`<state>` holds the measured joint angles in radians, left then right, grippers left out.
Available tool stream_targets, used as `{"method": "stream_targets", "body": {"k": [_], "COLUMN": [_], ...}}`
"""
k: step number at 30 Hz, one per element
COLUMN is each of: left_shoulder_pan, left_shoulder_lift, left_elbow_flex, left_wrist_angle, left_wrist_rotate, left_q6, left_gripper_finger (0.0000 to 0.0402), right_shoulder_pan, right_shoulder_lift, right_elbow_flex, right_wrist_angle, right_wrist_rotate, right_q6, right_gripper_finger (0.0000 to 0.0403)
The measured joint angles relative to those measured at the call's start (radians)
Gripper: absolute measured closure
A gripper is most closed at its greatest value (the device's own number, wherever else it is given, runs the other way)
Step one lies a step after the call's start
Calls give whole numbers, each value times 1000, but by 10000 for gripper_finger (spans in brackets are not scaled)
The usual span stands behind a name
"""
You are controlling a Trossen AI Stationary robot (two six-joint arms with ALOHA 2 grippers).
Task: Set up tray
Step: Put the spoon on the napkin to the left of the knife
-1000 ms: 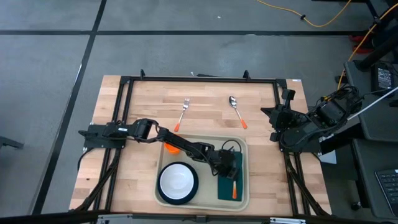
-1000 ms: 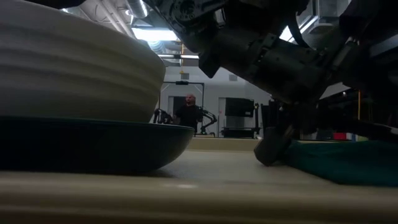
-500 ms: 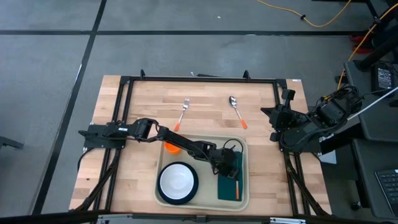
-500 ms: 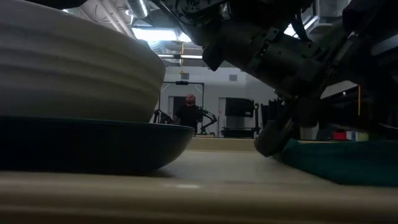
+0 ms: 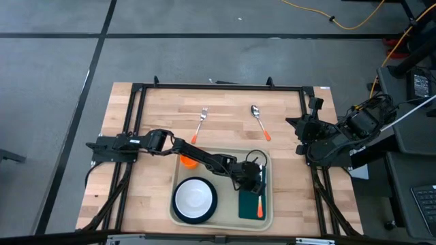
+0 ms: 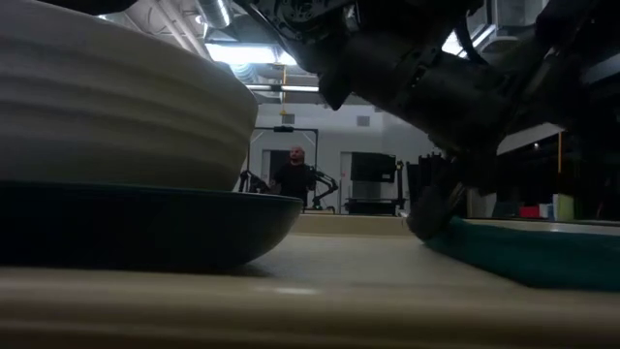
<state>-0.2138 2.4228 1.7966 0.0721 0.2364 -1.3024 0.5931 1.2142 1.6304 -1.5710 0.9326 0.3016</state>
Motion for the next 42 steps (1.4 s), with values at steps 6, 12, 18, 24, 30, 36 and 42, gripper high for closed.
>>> {"method": "stream_targets", "body": {"k": [6,12,18,24,30,36,42], "left_shoulder_pan": [2,17,18,0,-8,-15,-4], "left_shoulder_lift": [-12,-131,-354,-579,-732,-812,-851], "left_elbow_flex": [-1,0,-1,0,0,0,0], "left_wrist_angle": [176,-3,-292,-480,-646,-843,-899], "left_wrist_rotate": [-40,-68,-257,-488,-589,-625,-631], "left_q6": [71,245,538,796,924,984,1083], "left_gripper_finger": [311,324,338,341,341,341,341], "right_shoulder_pan": [0,-8,-69,-210,-426,-685,-857], "right_shoulder_lift": [0,0,5,7,9,30,143], "right_elbow_flex": [0,0,-3,-123,-327,-441,-457], "right_wrist_angle": [0,0,2,150,537,667,682], "right_wrist_rotate": [-10,-13,-45,-130,-324,-429,-591], "right_q6": [65,307,399,316,140,189,172], "right_gripper_finger": [395,384,370,321,255,218,209]}}
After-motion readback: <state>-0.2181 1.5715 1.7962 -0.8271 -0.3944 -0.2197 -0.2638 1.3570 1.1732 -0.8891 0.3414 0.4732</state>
